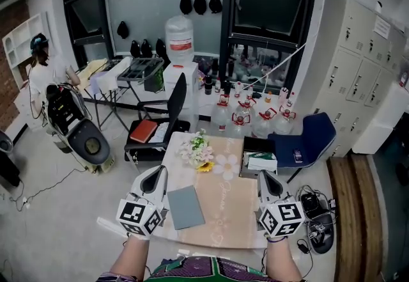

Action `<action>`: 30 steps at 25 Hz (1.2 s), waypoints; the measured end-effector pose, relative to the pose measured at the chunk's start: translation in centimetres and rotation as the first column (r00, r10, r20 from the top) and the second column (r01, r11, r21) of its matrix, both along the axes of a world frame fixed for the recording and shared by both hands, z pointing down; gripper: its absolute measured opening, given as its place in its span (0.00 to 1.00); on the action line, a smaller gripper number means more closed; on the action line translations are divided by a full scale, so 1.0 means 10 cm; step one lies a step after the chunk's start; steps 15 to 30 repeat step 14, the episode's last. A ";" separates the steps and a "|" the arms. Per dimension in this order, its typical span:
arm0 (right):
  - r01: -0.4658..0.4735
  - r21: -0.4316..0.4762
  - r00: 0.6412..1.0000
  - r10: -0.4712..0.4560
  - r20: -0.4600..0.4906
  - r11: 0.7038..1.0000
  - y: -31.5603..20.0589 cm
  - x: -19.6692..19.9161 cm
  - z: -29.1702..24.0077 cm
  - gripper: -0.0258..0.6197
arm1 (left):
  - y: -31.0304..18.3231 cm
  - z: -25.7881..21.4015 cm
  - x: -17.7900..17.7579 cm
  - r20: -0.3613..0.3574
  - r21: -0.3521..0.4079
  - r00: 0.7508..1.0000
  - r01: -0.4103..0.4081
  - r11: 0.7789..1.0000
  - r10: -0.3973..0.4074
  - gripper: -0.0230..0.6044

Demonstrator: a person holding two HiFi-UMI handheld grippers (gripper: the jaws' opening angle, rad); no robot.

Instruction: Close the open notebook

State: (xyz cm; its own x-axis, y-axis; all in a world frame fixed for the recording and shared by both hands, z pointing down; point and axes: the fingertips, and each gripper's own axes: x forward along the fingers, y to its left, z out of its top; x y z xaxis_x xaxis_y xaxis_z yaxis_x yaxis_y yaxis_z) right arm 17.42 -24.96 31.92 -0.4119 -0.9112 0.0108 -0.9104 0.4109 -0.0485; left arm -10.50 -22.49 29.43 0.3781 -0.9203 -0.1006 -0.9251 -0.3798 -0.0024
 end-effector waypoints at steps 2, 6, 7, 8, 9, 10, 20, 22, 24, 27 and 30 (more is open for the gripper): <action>0.001 0.000 1.000 -0.001 -0.001 1.000 0.00 -0.01 0.00 0.04 | 0.00 -0.01 -0.02 -0.001 0.003 1.000 0.006 1.000 -0.006 0.06; 0.002 0.000 1.000 -0.002 -0.002 1.000 0.04 -0.05 -0.02 0.04 | 0.03 -0.03 -0.05 -0.008 0.004 1.000 0.002 1.000 -0.002 0.06; 0.003 -0.001 1.000 -0.003 0.000 1.000 0.04 -0.05 -0.02 0.04 | 0.03 -0.03 -0.05 -0.008 0.003 1.000 0.001 1.000 -0.001 0.06; 0.005 -0.001 1.000 -0.005 0.003 1.000 0.04 -0.05 -0.02 0.04 | 0.03 -0.03 -0.05 -0.008 0.002 1.000 0.000 1.000 0.000 0.06; 0.007 -0.002 1.000 -0.007 0.005 1.000 0.04 -0.04 -0.02 0.04 | 0.03 -0.03 -0.04 -0.008 0.002 1.000 -0.002 1.000 0.002 0.06; 0.009 -0.002 1.000 -0.009 0.006 1.000 0.04 -0.04 -0.01 0.04 | 0.03 -0.02 -0.03 -0.008 0.002 1.000 -0.002 1.000 0.002 0.06; 0.015 0.000 1.000 -0.015 0.007 1.000 0.08 -0.03 0.04 0.04 | 0.06 0.02 -0.01 -0.003 0.004 1.000 -0.002 1.000 0.002 0.06; 0.015 0.000 1.000 -0.015 0.007 1.000 0.08 -0.03 0.04 0.04 | 0.06 0.02 -0.01 -0.003 0.004 1.000 -0.002 1.000 0.002 0.06; 0.015 0.000 1.000 -0.015 0.007 1.000 0.08 -0.03 0.04 0.04 | 0.06 0.02 -0.01 -0.003 0.004 1.000 -0.002 1.000 0.002 0.06; 0.015 0.000 1.000 -0.015 0.007 1.000 0.08 -0.03 0.04 0.04 | 0.06 0.02 -0.01 -0.003 0.004 1.000 -0.002 1.000 0.002 0.06; 0.015 0.000 1.000 -0.015 0.007 1.000 0.08 -0.03 0.04 0.04 | 0.06 0.02 -0.01 -0.003 0.004 1.000 -0.002 1.000 0.002 0.06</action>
